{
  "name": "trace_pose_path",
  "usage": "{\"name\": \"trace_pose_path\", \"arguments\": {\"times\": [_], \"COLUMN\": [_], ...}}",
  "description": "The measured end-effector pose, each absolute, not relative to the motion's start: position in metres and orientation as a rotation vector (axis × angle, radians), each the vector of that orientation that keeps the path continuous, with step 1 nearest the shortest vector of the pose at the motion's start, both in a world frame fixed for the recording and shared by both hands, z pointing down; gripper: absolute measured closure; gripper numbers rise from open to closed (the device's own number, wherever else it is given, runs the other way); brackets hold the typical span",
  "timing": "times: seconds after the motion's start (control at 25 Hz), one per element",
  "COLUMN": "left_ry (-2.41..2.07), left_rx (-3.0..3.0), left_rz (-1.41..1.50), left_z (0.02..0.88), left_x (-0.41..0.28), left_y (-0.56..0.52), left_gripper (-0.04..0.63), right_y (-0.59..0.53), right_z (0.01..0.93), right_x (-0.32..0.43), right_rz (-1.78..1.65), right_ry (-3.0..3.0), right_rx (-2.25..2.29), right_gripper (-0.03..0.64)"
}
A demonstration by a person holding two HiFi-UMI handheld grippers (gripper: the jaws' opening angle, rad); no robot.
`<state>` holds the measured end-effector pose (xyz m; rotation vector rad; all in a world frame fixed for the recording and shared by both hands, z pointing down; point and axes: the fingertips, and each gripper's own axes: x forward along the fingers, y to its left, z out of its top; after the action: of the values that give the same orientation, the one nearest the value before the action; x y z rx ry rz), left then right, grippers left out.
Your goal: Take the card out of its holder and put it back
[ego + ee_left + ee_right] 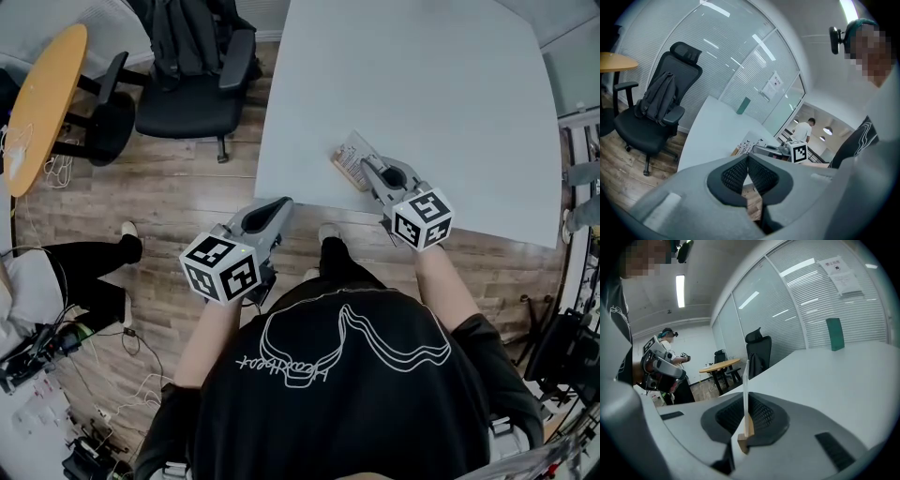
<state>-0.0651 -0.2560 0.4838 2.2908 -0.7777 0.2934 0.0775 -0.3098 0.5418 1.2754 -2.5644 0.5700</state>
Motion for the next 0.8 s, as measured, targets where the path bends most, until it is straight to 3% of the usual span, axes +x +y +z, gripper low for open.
{"name": "trace_pose_path", "arguments": {"times": [0.8], "left_ry": [-0.788], "left_rx": [2.322], "left_rz": [0.252], "left_z": [0.464], "left_x": [-0.073], "left_y": [-0.231], "left_gripper": [0.583], "right_y": [-0.308], "right_z": [0.487], "right_x": [0.084], "right_rz": [0.416], "right_ry": [-2.592], "right_rx": [1.349], "right_gripper": [0.594]}}
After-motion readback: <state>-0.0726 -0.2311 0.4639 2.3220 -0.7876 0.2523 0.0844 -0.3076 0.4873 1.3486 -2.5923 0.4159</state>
